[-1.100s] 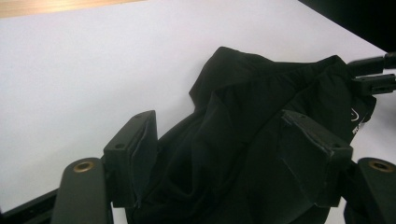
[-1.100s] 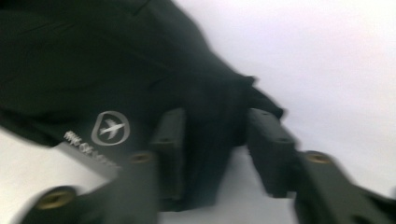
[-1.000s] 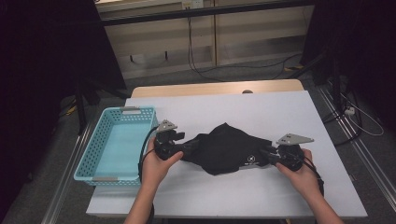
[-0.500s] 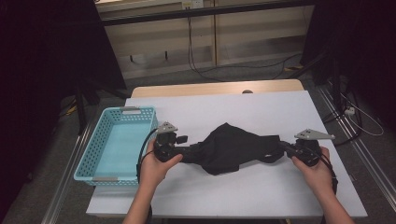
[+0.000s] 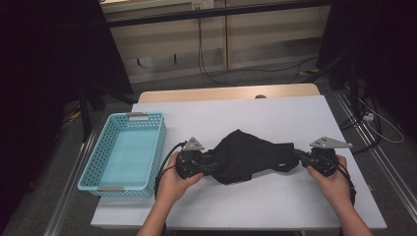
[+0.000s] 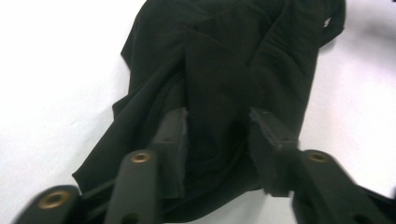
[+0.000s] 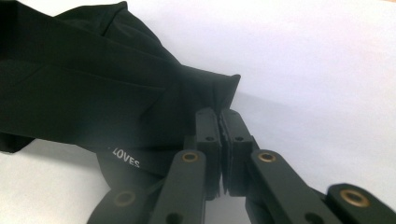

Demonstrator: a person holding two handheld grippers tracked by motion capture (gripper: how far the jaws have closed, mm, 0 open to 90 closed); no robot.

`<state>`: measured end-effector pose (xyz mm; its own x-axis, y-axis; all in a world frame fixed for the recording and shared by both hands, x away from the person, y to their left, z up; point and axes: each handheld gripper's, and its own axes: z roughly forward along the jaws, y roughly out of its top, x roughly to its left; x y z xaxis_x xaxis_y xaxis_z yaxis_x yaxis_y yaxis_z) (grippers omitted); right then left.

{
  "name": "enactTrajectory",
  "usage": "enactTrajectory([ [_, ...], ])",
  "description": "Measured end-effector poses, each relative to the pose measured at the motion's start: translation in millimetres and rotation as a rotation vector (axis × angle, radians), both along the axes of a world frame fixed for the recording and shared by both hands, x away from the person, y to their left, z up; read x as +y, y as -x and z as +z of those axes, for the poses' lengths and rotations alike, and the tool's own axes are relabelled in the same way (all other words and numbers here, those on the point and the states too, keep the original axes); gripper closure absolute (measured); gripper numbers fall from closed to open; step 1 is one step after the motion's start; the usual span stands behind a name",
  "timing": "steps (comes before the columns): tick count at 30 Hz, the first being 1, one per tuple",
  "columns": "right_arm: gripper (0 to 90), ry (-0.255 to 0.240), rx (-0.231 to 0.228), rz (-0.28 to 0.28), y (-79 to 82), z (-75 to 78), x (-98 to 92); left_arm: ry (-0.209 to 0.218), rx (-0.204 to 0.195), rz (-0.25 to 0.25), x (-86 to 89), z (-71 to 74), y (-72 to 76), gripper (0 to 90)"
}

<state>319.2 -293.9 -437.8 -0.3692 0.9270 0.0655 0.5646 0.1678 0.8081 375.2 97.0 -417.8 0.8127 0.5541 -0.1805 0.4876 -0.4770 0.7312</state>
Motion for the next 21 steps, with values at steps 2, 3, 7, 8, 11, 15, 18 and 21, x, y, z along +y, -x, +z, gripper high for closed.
enactTrajectory([
  [2,87.6,0.003,-0.002,0.003,-0.2,-0.3,0.2,0.007,0.007,0.003,0.3,0.6,-1.4,66.0],
  [3,87.6,0.003,-0.003,0.004,-0.3,-0.5,0.4,0.006,0.009,0.002,1.0,1.6,-2.3,69.0],
  [7,87.6,0.001,-0.004,0.007,-0.3,-0.4,1.1,0.019,0.025,0.017,4.4,5.1,-6.9,84.5],
  [8,87.6,0.001,-0.003,0.007,-0.3,-0.6,1.3,0.022,0.033,0.02,5.5,5.3,-8.2,86.7],
  [11,87.6,0.002,-0.001,0.011,-0.3,-0.7,1.5,0.053,0.046,0.041,10.9,7.7,-12.4,89.3],
  [15,87.7,-0.002,-0.001,0.011,-0.3,-0.7,1.0,0.115,0.043,0.108,25.7,13.4,-21.7,89.5],
  [18,87.7,-0.007,0.001,0.015,-0.6,-1.4,2.0,0.137,0.046,0.146,34.8,12.8,-27.9,89.6],
  [21,87.7,-0.009,-0.002,0.018,-1.0,-1.7,4.0,0.136,0.043,0.178,37.6,7.7,-32.0,89.1],
])
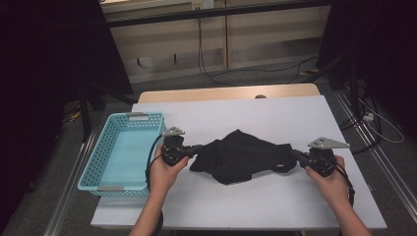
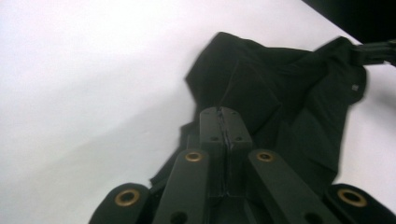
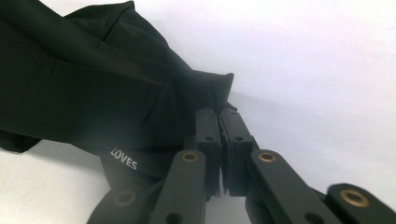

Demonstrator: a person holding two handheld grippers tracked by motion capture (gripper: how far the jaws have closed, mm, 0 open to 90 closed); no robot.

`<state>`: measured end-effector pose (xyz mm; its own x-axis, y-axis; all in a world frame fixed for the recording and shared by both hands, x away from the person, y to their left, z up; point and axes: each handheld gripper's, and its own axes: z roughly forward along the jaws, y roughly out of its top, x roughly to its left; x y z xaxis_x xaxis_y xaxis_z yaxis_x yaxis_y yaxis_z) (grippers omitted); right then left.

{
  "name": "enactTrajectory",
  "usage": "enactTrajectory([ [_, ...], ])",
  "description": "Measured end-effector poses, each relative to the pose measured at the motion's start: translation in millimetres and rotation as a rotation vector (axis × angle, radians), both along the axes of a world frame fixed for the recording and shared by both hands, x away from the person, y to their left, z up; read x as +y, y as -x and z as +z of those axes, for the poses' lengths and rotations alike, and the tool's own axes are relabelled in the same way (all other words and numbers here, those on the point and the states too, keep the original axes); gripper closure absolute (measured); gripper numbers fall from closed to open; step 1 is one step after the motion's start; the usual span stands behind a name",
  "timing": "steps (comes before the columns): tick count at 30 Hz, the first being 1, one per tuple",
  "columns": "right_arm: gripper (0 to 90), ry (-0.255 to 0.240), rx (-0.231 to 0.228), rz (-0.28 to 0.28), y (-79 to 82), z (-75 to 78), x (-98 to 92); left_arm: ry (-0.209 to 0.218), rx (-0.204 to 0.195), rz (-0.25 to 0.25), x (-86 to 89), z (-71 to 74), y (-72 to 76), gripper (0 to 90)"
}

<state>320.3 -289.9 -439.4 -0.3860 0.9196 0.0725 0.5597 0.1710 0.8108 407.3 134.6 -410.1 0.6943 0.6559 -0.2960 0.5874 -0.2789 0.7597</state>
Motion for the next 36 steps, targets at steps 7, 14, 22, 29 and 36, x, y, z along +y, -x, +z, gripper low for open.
enactTrajectory([
  [7,87.6,0.011,0.005,-0.006,-0.5,-1.1,-1.2,0.002,-0.026,0.012,-1.5,-1.4,0.9,62.5],
  [14,87.6,0.02,0.005,-0.002,-0.5,-0.9,0.7,-0.043,-0.086,-0.06,-17.4,2.5,11.6,36.5],
  [22,87.5,0.014,-0.001,-0.001,0.4,-0.2,-0.4,-0.111,-0.037,-0.09,-20.2,-12.8,14.9,43.2],
  [29,87.5,0.007,-0.002,-0.002,0.6,0.2,-0.8,-0.138,-0.006,-0.109,-22.3,-11.3,15.7,69.0],
  [36,87.5,-0.014,-0.017,-0.007,1.6,3.3,-3.2,-0.058,-0.036,-0.058,-9.1,6.6,14.2,82.2],
])
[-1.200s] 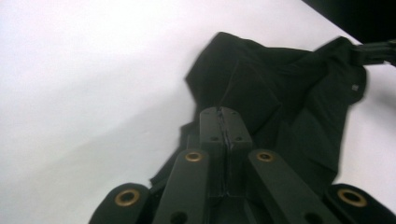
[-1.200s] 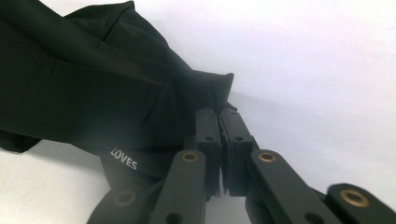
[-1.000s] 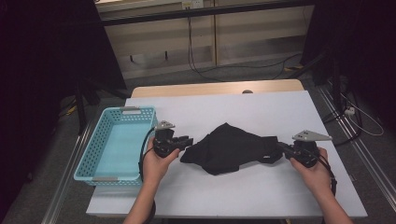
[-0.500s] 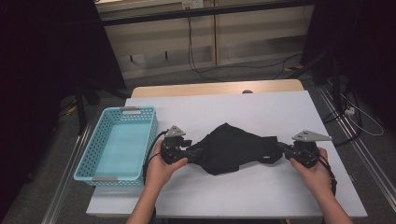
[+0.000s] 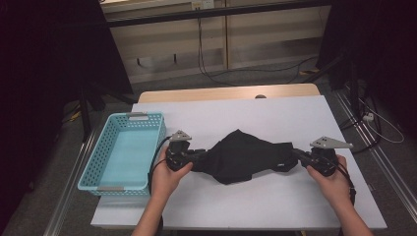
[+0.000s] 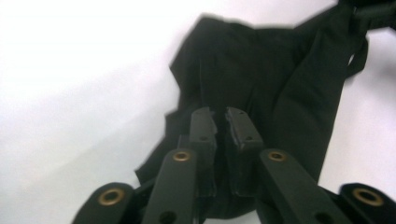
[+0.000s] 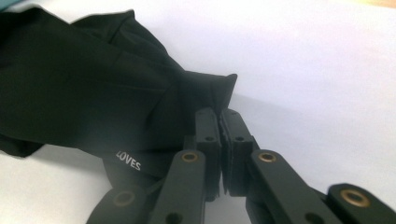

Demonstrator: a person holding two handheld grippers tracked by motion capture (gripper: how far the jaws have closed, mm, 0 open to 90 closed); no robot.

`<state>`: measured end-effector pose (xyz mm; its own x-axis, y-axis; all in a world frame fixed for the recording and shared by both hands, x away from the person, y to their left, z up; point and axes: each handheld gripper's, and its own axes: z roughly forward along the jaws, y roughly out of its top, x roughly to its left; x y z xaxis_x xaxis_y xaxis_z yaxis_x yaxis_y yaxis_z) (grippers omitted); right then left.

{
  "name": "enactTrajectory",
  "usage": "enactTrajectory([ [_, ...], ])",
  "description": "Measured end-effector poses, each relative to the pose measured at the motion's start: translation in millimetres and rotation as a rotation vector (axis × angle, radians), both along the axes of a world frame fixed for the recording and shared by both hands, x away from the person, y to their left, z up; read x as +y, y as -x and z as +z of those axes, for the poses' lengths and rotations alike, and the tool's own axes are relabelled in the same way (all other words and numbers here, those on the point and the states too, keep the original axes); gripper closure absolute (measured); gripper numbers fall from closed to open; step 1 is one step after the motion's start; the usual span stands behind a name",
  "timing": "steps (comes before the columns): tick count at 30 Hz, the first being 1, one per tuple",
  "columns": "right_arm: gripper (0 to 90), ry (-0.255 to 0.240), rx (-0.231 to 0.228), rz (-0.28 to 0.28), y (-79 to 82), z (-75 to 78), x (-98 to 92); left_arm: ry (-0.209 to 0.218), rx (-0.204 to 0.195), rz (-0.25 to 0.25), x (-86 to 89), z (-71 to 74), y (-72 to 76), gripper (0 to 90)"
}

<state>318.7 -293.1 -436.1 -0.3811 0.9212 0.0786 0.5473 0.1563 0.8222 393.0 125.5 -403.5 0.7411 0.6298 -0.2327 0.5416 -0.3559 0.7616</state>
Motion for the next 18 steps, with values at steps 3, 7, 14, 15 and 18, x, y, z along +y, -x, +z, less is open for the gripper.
enactTrajectory([
  [3,87.5,-0.019,-0.011,-0.002,0.5,2.5,-1.3,0.045,-0.004,0.023,9.3,8.2,-0.4,88.7],
  [7,87.5,-0.029,-0.016,-0.002,0.8,4.0,-0.7,0.049,-0.011,0.024,12.6,6.6,0.3,87.1],
  [14,87.5,-0.013,-0.011,0.009,0.0,2.8,3.5,0.008,-0.013,-0.02,-1.5,-4.6,3.6,52.6],
  [15,87.4,-0.012,-0.011,0.009,0.0,2.6,3.8,-0.006,-0.021,-0.029,-4.5,-6.3,4.2,51.4],
  [18,87.4,-0.01,-0.009,0.011,0.0,2.3,3.9,-0.055,-0.032,-0.047,-12.8,-12.7,4.9,48.6],
])
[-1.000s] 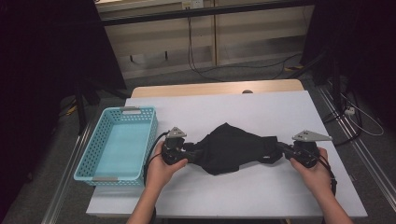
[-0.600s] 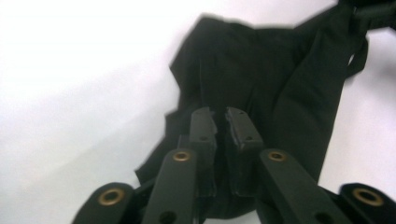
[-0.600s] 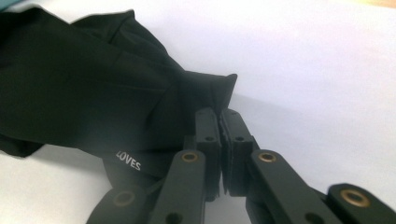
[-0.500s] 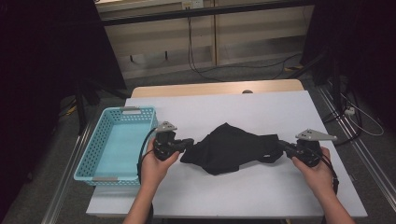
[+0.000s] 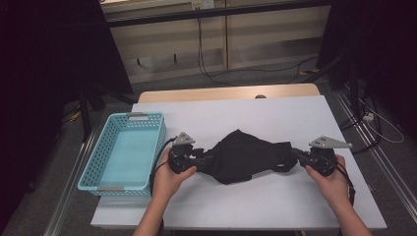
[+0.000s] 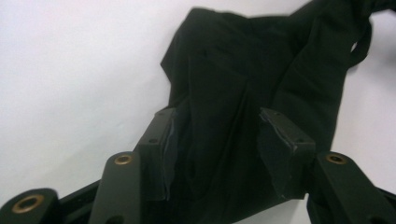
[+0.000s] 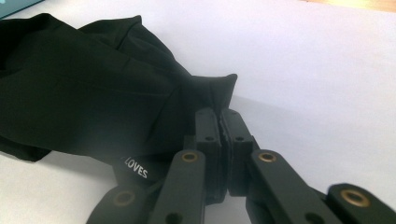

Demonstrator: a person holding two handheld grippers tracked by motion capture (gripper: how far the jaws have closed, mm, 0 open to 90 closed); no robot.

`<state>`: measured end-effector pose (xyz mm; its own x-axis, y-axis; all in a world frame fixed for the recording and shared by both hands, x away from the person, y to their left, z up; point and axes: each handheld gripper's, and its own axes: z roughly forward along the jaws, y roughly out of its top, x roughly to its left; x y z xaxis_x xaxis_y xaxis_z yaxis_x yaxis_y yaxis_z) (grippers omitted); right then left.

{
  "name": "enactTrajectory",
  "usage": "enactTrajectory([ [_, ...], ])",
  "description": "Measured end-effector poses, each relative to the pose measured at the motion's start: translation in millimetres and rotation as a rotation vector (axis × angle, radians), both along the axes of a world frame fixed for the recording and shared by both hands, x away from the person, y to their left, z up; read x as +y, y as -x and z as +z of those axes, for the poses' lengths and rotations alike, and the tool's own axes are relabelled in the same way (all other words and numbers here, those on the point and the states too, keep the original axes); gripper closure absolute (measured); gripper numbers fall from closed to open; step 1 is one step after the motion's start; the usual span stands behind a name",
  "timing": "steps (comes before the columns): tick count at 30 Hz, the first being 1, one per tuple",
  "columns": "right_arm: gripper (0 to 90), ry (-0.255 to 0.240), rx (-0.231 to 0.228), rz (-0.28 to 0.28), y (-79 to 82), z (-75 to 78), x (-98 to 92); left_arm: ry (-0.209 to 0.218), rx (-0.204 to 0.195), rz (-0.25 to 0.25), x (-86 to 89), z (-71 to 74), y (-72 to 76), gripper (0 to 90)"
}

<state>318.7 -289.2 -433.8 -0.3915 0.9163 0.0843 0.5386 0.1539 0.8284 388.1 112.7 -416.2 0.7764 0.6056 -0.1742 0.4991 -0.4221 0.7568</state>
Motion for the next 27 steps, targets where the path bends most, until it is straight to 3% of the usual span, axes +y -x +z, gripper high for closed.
enactTrajectory([
  [3,87.4,0.003,0.001,0.0,0.5,-0.3,-0.2,-0.028,0.03,-0.019,-7.2,-7.3,0.3,51.8],
  [5,87.4,0.0,0.003,0.0,1.0,-0.5,-0.4,-0.063,0.021,-0.027,-10.6,-10.7,0.3,52.6],
  [11,87.4,0.004,0.002,0.002,0.7,-1.1,-0.1,-0.095,0.033,-0.032,-14.8,-12.2,0.1,70.9],
  [13,87.4,0.003,0.0,0.001,0.9,-1.0,-0.4,-0.078,0.048,-0.031,-12.6,-9.2,-1.0,79.9],
  [22,87.4,0.001,0.002,-0.003,0.9,-1.3,-2.0,0.036,0.054,0.074,16.6,2.3,-8.9,85.6],
  [27,87.4,0.004,0.0,0.009,0.7,-0.9,1.7,0.063,0.075,0.122,25.1,-1.9,-12.5,86.0],
])
